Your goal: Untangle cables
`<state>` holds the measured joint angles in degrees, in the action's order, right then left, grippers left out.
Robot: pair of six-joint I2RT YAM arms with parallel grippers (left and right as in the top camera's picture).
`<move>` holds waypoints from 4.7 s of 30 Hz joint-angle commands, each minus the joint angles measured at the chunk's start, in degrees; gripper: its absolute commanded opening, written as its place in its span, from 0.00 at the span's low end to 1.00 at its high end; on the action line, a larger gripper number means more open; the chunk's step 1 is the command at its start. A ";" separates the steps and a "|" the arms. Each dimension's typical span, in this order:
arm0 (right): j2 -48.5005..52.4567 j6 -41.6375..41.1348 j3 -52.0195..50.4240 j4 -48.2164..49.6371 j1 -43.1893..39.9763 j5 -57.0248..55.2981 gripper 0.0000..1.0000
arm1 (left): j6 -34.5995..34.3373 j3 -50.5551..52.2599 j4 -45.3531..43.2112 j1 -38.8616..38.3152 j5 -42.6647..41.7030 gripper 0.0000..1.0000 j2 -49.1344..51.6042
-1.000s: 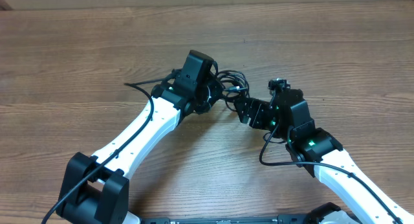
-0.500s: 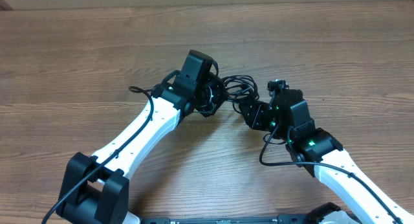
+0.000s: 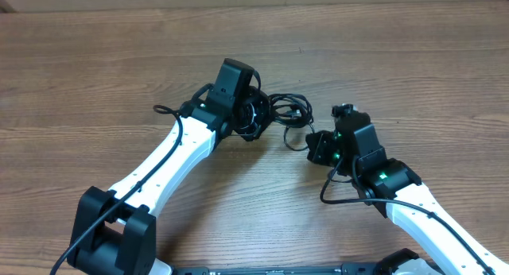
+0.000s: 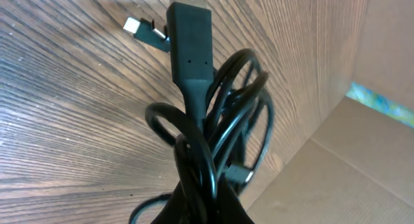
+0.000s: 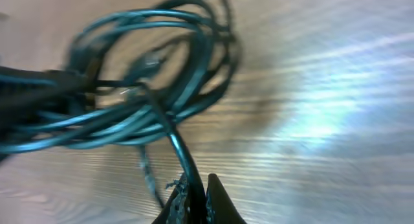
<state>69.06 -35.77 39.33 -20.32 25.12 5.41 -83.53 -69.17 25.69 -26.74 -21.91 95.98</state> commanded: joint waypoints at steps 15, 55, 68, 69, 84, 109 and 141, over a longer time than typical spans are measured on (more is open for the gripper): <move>-0.02 0.22 0.81 -4.31 -0.22 -13.51 0.04 | 50.47 -1.40 3.87 1.29 0.90 0.04 -1.49; -0.02 28.83 0.81 2.27 -0.22 5.20 0.79 | 105.68 -1.90 15.02 1.36 -6.99 0.04 -1.51; -0.02 35.43 0.81 3.06 -0.22 13.84 0.84 | 110.97 -3.98 17.75 2.82 -19.45 0.04 -1.62; -0.02 36.24 0.81 3.28 -0.22 15.19 0.84 | 111.69 -4.04 17.66 3.13 -21.22 0.04 -1.62; -0.02 36.28 0.81 3.56 -0.22 16.79 0.04 | 111.80 -4.09 15.65 5.46 -28.94 0.04 -1.62; -0.04 14.73 0.83 8.07 -9.81 17.79 0.04 | 99.71 -4.09 15.67 14.82 -28.57 1.00 -1.62; -0.04 10.47 0.81 22.47 -11.72 30.73 0.04 | 99.82 -4.07 14.05 14.95 -31.39 1.00 -1.62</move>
<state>69.08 -25.08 39.31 1.30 13.58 35.62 16.60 -71.81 40.45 -11.62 -50.11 95.98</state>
